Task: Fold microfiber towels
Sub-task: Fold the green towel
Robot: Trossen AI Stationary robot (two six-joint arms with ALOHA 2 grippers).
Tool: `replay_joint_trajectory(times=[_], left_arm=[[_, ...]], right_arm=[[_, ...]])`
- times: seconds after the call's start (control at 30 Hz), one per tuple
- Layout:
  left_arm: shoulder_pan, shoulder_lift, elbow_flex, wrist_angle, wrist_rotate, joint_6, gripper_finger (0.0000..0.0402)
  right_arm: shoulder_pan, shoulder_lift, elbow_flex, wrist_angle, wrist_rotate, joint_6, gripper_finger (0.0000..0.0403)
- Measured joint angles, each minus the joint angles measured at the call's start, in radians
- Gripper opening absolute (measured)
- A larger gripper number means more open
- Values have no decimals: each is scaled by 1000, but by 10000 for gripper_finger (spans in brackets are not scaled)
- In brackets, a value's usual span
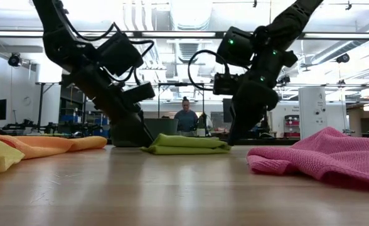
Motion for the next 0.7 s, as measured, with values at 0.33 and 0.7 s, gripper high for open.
replay_joint_trajectory(times=[0.33, 0.7], left_arm=[[-2, -165, -2, -49, 33, 53, 147], [-55, -126, -4, 31, 209, -57, 147]], right_arm=[[0, -36, 29, -18, 2, -29, 86], [-54, -20, 27, 207, 37, -133, 34]])
